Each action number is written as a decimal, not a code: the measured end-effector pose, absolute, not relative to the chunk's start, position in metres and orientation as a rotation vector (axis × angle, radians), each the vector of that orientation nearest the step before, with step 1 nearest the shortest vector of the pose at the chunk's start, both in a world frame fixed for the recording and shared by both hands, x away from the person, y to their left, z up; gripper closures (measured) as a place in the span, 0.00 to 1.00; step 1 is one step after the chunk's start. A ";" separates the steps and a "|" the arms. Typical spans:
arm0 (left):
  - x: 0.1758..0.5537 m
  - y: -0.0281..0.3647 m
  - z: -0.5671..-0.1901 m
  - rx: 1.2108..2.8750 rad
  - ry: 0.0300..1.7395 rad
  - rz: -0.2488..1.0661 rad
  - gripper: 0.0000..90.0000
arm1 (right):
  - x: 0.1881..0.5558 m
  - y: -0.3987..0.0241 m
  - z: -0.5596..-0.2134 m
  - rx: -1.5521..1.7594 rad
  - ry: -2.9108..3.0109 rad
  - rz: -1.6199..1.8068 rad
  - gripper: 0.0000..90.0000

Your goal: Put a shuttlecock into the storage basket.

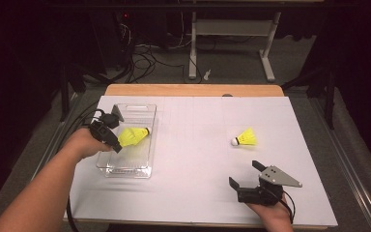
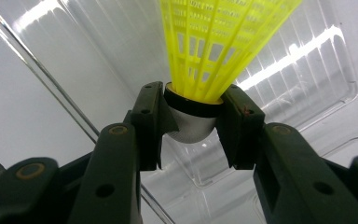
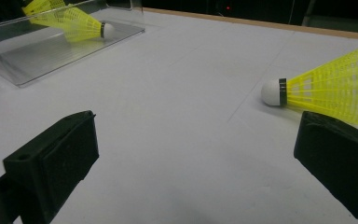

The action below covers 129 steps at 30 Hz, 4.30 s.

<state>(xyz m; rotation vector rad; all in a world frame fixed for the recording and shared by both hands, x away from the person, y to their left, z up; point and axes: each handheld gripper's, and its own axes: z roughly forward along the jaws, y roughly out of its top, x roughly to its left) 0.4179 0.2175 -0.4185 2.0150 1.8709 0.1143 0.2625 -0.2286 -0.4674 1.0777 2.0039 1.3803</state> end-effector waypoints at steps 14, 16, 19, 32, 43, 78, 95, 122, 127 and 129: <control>0.417 0.215 -0.426 2.015 1.868 0.102 0.70 | 0.263 -0.229 -0.468 1.090 2.003 1.402 0.00; 0.417 0.215 -0.427 2.025 1.862 0.106 0.70 | 0.263 -0.229 -0.468 1.091 2.005 1.403 0.00; 0.417 0.212 -0.425 2.013 1.855 0.099 0.70 | 0.263 -0.229 -0.468 1.090 2.005 1.404 0.00; 0.420 0.215 -0.418 1.988 1.861 0.127 0.69 | 0.263 -0.229 -0.467 1.090 2.002 1.410 0.00; 0.415 0.212 -0.414 2.000 1.827 0.105 0.59 | 0.263 -0.229 -0.467 1.092 2.001 1.411 0.00; 0.389 0.197 -0.390 2.010 1.780 -0.011 0.28 | 0.262 -0.231 -0.467 1.099 1.994 1.401 0.00; 0.377 0.184 -0.388 2.035 1.760 0.000 0.00 | 0.262 -0.232 -0.467 1.099 1.985 1.386 0.00; 0.359 0.154 -0.380 2.098 1.663 -0.023 0.01 | 0.261 -0.233 -0.466 1.091 1.985 1.388 0.00; 0.356 0.142 -0.377 2.114 1.632 -0.035 0.01 | 0.261 -0.233 -0.466 1.092 1.984 1.389 0.00; 0.355 0.138 -0.376 2.124 1.619 -0.038 0.01 | 0.261 -0.233 -0.466 1.090 1.986 1.389 0.00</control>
